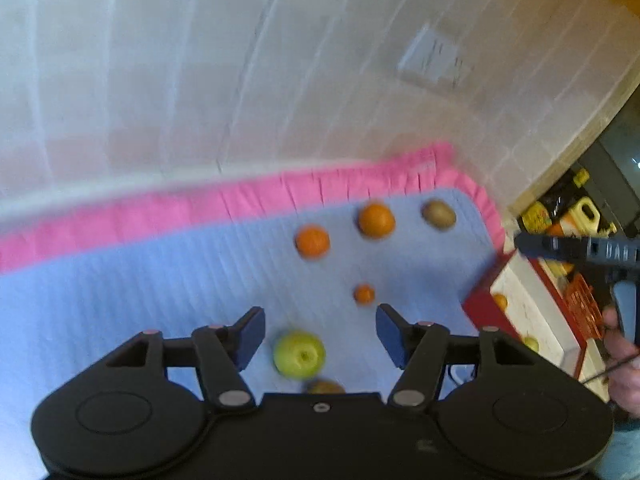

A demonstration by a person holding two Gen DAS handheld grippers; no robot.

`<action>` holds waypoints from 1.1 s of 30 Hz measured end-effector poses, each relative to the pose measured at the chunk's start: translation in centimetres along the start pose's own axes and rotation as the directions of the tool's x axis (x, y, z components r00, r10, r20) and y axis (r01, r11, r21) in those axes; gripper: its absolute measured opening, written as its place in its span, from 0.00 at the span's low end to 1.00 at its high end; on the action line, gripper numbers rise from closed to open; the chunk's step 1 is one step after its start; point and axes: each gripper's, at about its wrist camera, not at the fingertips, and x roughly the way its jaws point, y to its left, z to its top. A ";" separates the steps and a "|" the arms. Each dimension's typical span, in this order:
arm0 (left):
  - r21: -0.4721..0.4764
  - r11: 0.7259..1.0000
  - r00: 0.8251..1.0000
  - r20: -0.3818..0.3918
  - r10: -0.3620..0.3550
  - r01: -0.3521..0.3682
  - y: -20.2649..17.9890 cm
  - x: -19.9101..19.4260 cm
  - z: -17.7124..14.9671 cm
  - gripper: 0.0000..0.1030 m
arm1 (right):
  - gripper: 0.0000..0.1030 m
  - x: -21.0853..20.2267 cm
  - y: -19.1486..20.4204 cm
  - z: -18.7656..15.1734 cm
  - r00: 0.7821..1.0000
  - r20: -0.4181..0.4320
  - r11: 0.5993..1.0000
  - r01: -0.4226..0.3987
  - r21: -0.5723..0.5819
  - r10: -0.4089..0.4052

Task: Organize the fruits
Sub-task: 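Return both open tools to the mat above the remaining fruits, then grasp the green apple with the left tool while the right tool grasps an orange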

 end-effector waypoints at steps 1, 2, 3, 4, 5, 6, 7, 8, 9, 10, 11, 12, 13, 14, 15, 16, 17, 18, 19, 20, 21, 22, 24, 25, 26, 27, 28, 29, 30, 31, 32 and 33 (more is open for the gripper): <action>-0.003 1.000 1.000 -0.020 -0.008 0.008 0.1 1.1 -0.4 0.73 | 0.58 0.5 -0.2 0.1 1.000 -0.004 1.000 0.016 0.006 -0.016; -0.006 1.000 0.999 -0.041 -0.019 0.019 0.2 2.4 -0.8 0.73 | 0.58 1.2 -0.5 0.5 0.999 -0.014 0.999 0.034 0.017 -0.034; -0.005 0.999 0.998 -0.061 -0.032 0.032 0.2 3.6 -1.1 0.73 | 0.58 1.9 -1.0 0.9 0.999 -0.026 0.999 0.042 0.035 -0.041; -0.003 0.999 0.996 -0.077 -0.039 0.038 0.2 4.7 -1.4 0.73 | 0.58 2.7 -1.5 1.2 0.999 -0.038 0.998 0.037 0.055 -0.035; -0.005 0.999 0.995 -0.093 -0.034 0.034 0.3 5.7 -1.6 0.73 | 0.58 3.4 -2.0 1.5 0.999 -0.046 0.996 0.032 0.078 -0.028; -0.008 1.000 0.993 -0.114 -0.025 0.025 0.4 6.9 -1.8 0.73 | 0.58 4.2 -2.5 2.0 0.998 -0.052 0.994 0.030 0.105 -0.024; -0.007 1.000 0.991 -0.130 -0.025 0.025 0.5 7.7 -1.9 0.73 | 0.58 5.2 -3.0 2.3 0.998 -0.057 0.992 0.033 0.121 -0.026; -0.007 0.999 0.988 -0.148 -0.032 0.031 0.6 8.5 -2.0 0.73 | 0.59 6.2 -3.5 2.6 0.997 -0.064 0.990 0.042 0.132 -0.034; -0.011 0.999 0.985 -0.166 -0.036 0.035 0.8 9.4 -2.1 0.75 | 0.62 7.3 -3.8 2.9 0.997 -0.068 0.989 0.058 0.140 -0.048; -0.009 1.000 0.984 -0.174 -0.029 0.028 1.0 10.0 -2.1 0.75 | 0.63 8.4 -4.1 3.0 0.996 -0.070 0.987 0.071 0.145 -0.061; 0.009 1.000 0.985 -0.170 -0.012 0.014 1.0 10.4 -2.2 0.76 | 0.65 9.5 -4.3 3.1 0.994 -0.074 0.984 0.085 0.154 -0.075; 0.020 1.000 0.985 -0.174 -0.001 0.004 1.1 10.7 -2.0 0.76 | 0.65 10.7 -4.7 3.2 0.993 -0.082 0.981 0.101 0.168 -0.088; 0.018 1.000 0.982 -0.186 0.000 0.004 1.2 11.0 -1.9 0.76 | 0.65 12.0 -5.0 3.4 0.991 -0.095 0.978 0.109 0.180 -0.093; 0.014 1.000 0.981 -0.196 -0.008 0.011 1.5 11.3 -1.9 0.76 | 0.65 13.2 -5.3 3.4 0.990 -0.110 0.976 0.110 0.188 -0.090; 0.012 1.000 0.978 -0.208 -0.017 0.020 1.7 11.6 -2.0 0.76 | 0.66 14.7 -5.5 3.5 0.988 -0.125 0.975 0.109 0.193 -0.086; 0.015 1.000 0.975 -0.220 -0.018 0.022 1.9 11.9 -2.1 0.76 | 0.66 15.9 -5.7 3.5 0.987 -0.135 0.974 0.114 0.194 -0.089; 0.019 1.000 0.973 -0.231 -0.006 0.011 2.0 12.3 -2.2 0.75 | 0.66 17.0 -5.8 3.5 0.984 -0.146 0.973 0.127 0.195 -0.099; 0.025 1.000 0.971 -0.239 0.005 0.001 2.0 12.7 -2.4 0.74 | 0.66 18.3 -5.9 3.5 0.981 -0.157 0.971 0.140 0.192 -0.111; 0.031 1.000 0.970 -0.242 0.008 -0.001 2.0 12.9 -2.5 0.73 | 0.66 19.2 -5.9 3.5 0.979 -0.164 0.970 0.148 0.191 -0.117; 0.039 0.999 0.973 -0.232 0.009 0.000 1.9 12.9 -2.6 0.70 | 0.66 20.0 -5.9 3.4 0.978 -0.168 0.969 0.156 0.193 -0.124; 0.048 0.999 0.975 -0.221 0.013 -0.002 1.8 12.8 -2.6 0.66 | 0.66 20.8 -5.9 3.3 0.977 -0.167 0.967 0.165 0.193 -0.133; 0.055 0.998 0.976 -0.218 0.021 -0.009 1.8 12.8 -2.6 0.59 | 0.66 21.5 -5.8 3.3 0.975 -0.172 0.967 0.173 0.188 -0.141; 0.064 0.998 0.977 -0.213 0.027 -0.013 1.7 12.8 -2.7 0.57 | 0.67 22.8 -5.5 3.3 0.972 -0.187 0.968 0.173 0.182 -0.139; 0.066 0.998 0.977 -0.210 0.028 -0.014 1.7 12.7 -2.7 0.57 | 0.66 23.2 -5.4 3.3 0.971 -0.188 0.966 0.185 0.182 -0.150; 0.067 0.998 0.978 -0.206 0.029 -0.016 1.7 12.7 -2.8 0.57 | 0.65 23.5 -5.3 3.4 0.969 -0.187 0.964 0.196 0.179 -0.162; 0.070 0.997 0.979 -0.201 0.032 -0.018 1.6 12.6 -2.9 0.57 | 0.64 23.9 -5.2 3.3 0.967 -0.189 0.964 0.205 0.169 -0.172; 0.074 0.997 0.980 -0.198 0.035 -0.021 1.5 12.6 -3.0 0.57 | 0.64 24.2 -5.1 3.3 0.965 -0.191 0.964 0.209 0.161 -0.178; 0.078 0.997 0.980 -0.195 0.036 -0.021 1.5 12.4 -3.1 0.57 | 0.64 24.4 -5.0 3.2 0.964 -0.192 0.965 0.213 0.155 -0.182; 0.078 0.997 0.980 -0.193 0.036 -0.021 1.4 12.4 -3.1 0.57 | 0.63 24.5 -4.9 3.2 0.964 -0.192 0.964 0.216 0.153 -0.186; 0.076 0.997 0.981 -0.193 0.035 -0.021 1.5 12.4 -3.1 0.57 | 0.59 24.7 -4.9 3.1 0.963 -0.190 0.963 0.222 0.151 -0.192; 0.072 0.997 0.981 -0.193 0.033 -0.020 1.5 12.2 -3.1 0.57 | 0.58 24.7 -4.9 3.1 0.961 -0.186 0.962 0.231 0.146 -0.202; 0.068 0.997 0.981 -0.193 0.033 -0.020 1.6 12.2 -3.1 0.57 | 0.58 24.7 -4.9 3.1 0.962 -0.182 0.962 0.232 0.143 -0.204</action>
